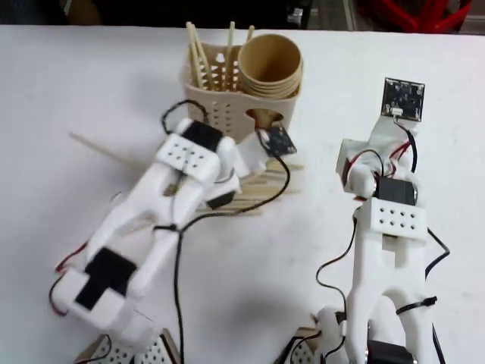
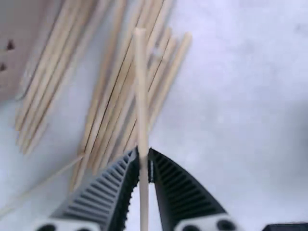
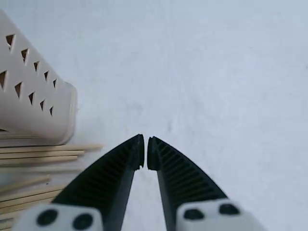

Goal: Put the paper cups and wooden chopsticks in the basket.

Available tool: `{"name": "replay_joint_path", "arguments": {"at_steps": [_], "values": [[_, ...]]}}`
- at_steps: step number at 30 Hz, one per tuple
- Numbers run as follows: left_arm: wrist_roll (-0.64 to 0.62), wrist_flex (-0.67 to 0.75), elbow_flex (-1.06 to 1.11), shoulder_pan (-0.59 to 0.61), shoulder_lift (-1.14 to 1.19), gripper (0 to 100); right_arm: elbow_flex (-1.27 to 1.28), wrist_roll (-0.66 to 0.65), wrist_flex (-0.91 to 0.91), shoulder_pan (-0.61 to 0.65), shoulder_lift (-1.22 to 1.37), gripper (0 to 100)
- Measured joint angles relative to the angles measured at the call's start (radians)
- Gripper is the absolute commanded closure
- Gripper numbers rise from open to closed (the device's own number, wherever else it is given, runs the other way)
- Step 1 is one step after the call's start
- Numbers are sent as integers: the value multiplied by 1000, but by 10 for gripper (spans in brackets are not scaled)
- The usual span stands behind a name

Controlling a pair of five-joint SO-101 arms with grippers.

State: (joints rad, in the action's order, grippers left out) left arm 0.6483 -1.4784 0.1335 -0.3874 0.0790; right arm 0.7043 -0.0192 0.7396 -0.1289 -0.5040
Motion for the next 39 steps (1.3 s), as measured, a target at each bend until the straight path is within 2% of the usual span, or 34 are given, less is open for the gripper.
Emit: {"name": "replay_joint_path", "arguments": {"at_steps": [6, 10, 19, 24, 29, 35, 39], "values": [[-3, -26, 0, 15, -221, 977, 0, 0, 0, 0, 0, 967], [-60, -26, -20, 17, -371, 977, 0, 0, 0, 0, 0, 967], [-215, -5, -377, 17, -410, 977, 0, 0, 0, 0, 0, 967], [-330, 138, -601, 17, -311, 977, 0, 0, 0, 0, 0, 967], [-405, 353, -764, 17, -195, 977, 0, 0, 0, 0, 0, 967], [-471, 605, -819, 17, -51, 977, 0, 0, 0, 0, 0, 967], [-483, 683, -819, 35, 34, 977, 0, 0, 0, 0, 0, 967]]}}
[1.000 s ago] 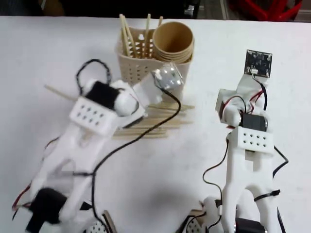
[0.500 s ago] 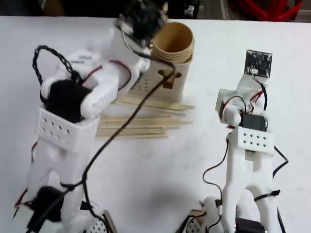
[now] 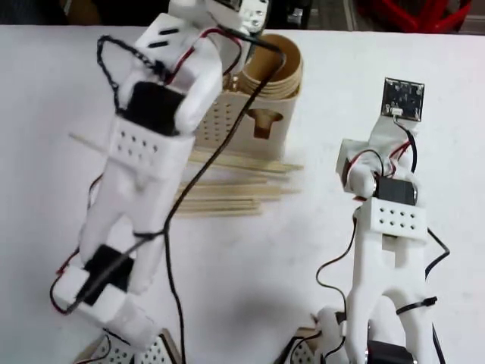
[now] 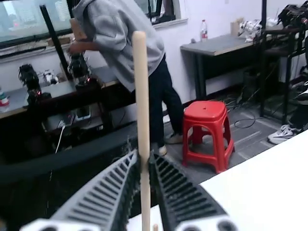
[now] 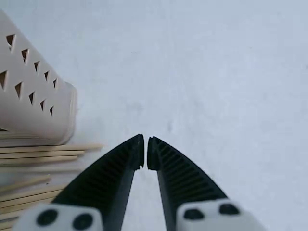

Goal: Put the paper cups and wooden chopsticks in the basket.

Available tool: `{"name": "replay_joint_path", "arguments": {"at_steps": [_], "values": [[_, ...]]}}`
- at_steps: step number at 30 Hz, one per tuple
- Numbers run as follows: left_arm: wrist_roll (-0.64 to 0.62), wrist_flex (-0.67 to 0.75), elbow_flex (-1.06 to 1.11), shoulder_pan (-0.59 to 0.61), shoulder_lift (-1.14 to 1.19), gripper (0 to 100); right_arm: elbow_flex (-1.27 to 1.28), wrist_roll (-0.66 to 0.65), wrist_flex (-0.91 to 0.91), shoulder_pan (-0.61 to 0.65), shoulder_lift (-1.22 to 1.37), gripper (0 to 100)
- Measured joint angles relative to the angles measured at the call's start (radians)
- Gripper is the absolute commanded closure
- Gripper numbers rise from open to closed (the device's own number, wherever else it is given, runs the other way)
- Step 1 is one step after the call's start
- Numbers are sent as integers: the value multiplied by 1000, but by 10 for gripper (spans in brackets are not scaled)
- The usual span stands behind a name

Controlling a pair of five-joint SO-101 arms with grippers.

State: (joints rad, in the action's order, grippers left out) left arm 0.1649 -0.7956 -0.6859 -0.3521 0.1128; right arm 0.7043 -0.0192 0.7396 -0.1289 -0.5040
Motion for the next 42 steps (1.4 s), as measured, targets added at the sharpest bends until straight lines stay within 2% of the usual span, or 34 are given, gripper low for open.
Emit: {"name": "replay_joint_path", "arguments": {"at_steps": [9, 12, 16, 21, 27, 37, 42], "values": [[0, 8, 0, 107, 115, 976, 0, 0, 0, 0, 0, 967], [0, -31, 0, 114, 120, 950, 0, 0, 0, 0, 0, 967], [0, -87, 0, 117, 120, 849, 0, 0, 0, 0, 0, 967], [0, -180, -21, 124, 120, 857, 0, 0, 0, 0, 0, 967], [0, -370, -167, 172, 120, 858, 0, 0, 0, 0, 0, 967], [0, -813, -483, 338, 120, 862, 0, 0, 0, 0, 0, 967], [0, -974, -631, 428, 120, 979, 0, 0, 0, 0, 0, 967]]}}
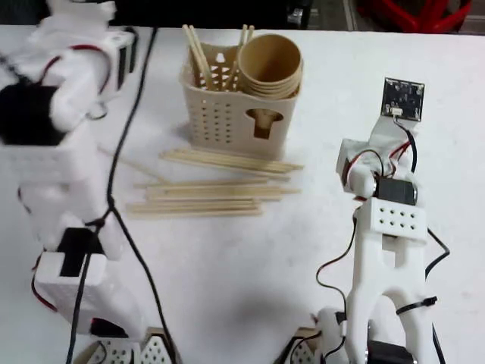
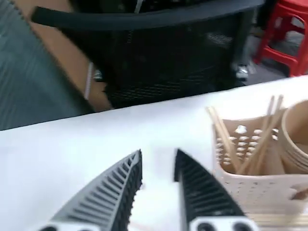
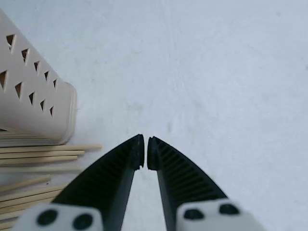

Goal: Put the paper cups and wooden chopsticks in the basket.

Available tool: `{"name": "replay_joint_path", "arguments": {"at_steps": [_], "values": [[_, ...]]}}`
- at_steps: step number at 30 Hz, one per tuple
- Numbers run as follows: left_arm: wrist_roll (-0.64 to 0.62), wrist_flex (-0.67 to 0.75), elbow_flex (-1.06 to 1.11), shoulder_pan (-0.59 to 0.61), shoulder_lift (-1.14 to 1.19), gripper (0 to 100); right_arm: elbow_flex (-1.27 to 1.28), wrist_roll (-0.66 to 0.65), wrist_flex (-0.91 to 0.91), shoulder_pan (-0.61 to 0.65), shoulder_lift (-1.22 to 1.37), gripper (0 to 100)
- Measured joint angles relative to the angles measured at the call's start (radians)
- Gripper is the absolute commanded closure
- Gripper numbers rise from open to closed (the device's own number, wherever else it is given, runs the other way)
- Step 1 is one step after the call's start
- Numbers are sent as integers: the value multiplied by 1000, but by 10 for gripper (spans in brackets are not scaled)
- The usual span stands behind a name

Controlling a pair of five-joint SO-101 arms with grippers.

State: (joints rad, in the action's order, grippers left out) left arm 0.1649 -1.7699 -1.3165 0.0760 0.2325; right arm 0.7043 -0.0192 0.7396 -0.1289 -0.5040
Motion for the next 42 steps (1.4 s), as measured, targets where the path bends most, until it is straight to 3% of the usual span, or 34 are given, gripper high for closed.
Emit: {"name": "replay_joint_path", "arguments": {"at_steps": [8, 15, 24, 30, 37, 42], "values": [[52, -18, -37, 120, -17, 978, 0, 0, 0, 0, 0, 967], [52, -18, 184, 164, -298, 978, -66, -29, 107, 8, -48, 967], [52, 29, 793, 170, -760, 978, -235, -212, 376, 276, -141, 967], [52, 187, 1266, 170, -1046, 977, -279, -296, 477, 520, -143, 965], [52, 394, 1826, 175, -1352, 977, -281, -313, 479, 697, -72, 936], [52, 552, 2134, 273, -1537, 977, -325, -376, 505, 818, 72, 930]]}}
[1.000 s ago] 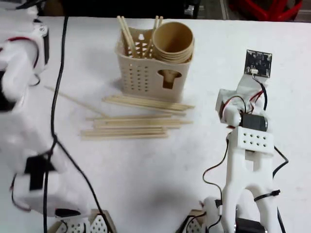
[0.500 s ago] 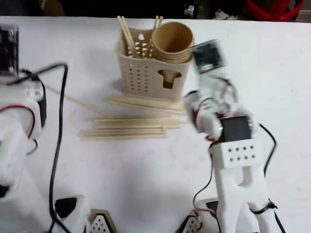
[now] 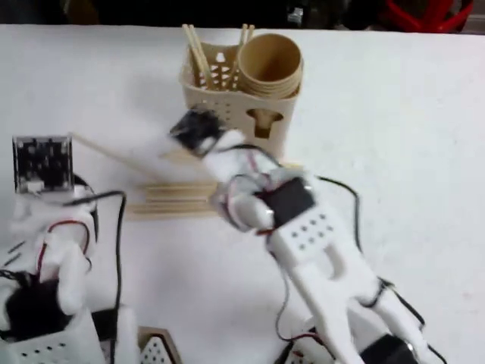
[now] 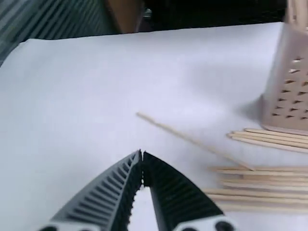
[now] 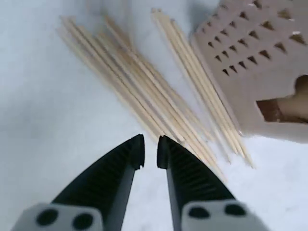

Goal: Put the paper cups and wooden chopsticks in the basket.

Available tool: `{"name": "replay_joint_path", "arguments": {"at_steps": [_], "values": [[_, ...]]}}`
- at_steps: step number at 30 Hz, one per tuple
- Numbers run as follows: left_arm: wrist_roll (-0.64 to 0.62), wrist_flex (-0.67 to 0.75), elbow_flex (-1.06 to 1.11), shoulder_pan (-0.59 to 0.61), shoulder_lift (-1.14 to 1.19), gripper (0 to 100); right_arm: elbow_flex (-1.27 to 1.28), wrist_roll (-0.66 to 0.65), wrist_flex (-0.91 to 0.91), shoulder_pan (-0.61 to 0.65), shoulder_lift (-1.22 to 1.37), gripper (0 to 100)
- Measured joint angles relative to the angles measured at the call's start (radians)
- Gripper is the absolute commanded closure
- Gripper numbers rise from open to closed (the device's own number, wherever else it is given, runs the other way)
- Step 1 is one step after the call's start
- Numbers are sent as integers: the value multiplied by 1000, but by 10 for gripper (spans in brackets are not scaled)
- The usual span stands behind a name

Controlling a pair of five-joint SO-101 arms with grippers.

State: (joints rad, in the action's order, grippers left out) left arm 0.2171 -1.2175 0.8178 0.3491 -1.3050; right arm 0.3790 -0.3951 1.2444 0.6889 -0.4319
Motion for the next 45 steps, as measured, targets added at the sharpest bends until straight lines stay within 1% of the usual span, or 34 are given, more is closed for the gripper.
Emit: {"name": "replay_joint_path", "arguments": {"at_steps": [2, 5, 7, 11, 16, 24, 30, 32, 36, 39, 42, 45], "values": [[0, 60, 104, 44, -61, 977, -35, -23, 14, 41, 61, 903], [0, 130, 239, 103, -137, 977, -97, -55, 32, 81, 167, 834], [0, 161, 322, 118, -169, 977, -133, -58, 37, 95, 241, 806], [0, 213, 477, 124, -229, 977, -210, -77, 37, 120, 402, 804], [3, 242, 609, 127, -311, 976, -311, -163, 37, 123, 603, 803], [6, 242, 703, 127, -462, 976, -456, -236, 35, 124, 865, 803], [6, 242, 712, 127, -496, 976, -560, -276, 37, 123, 1002, 807], [6, 242, 712, 127, -499, 976, -591, -279, 37, 121, 1028, 844], [6, 242, 712, 127, -499, 976, -655, -279, 29, 107, 1077, 988], [6, 242, 712, 127, -499, 976, -694, -281, 28, 83, 1111, 960], [6, 242, 712, 127, -499, 976, -715, -282, 49, 78, 1128, 984], [6, 242, 712, 127, -499, 976, -720, -284, 84, 80, 1132, 979]]}}
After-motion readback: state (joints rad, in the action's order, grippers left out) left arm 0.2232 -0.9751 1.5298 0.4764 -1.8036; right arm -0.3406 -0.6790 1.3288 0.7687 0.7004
